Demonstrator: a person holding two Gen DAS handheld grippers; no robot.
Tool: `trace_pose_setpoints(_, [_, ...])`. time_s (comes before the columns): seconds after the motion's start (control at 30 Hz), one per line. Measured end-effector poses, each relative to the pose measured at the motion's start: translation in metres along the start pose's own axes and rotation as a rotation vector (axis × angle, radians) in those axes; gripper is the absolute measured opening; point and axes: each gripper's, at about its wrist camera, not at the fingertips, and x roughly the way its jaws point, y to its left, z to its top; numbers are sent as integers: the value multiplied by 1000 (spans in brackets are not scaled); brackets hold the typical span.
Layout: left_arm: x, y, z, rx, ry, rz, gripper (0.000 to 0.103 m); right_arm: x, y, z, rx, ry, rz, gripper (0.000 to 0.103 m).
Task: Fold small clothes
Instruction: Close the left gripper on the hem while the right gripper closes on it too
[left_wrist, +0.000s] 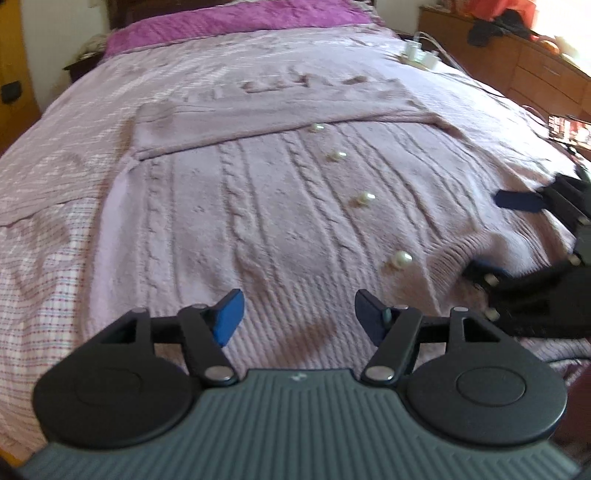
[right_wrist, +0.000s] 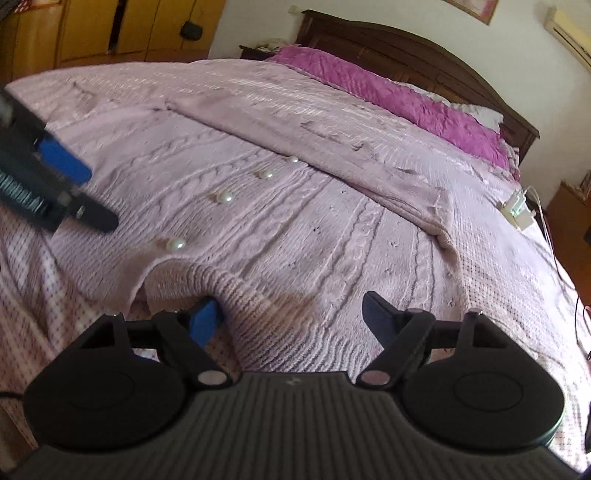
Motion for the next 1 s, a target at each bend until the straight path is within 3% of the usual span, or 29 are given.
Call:
trace_pose_setpoints(0.1, [-5,-5,-5,24,-11,-23,72,1,-4,2,40,-3,4,84])
trace_pose_setpoints(0.17, [-7,-8,-8,38,-18,-23,81,2,-6,3,68,-5,5,84])
trace_pose_setpoints(0.47, [-7,-19,-18,122,-6,-22,81,8,-29,9,266,8,58,84])
trace_pose_setpoints(0.53, [-6,-23,-21,161,-5,10,81,9,-34,10,308,9,71,84])
trace_pose_setpoints(0.7, [3,-21,-19,204,-29,171,81,9,-37,10,332,7,81,84])
trace_pose_setpoints(1.0, [15,6,-13,150,-47,278,81,9,-30,-8,220,74,55,84])
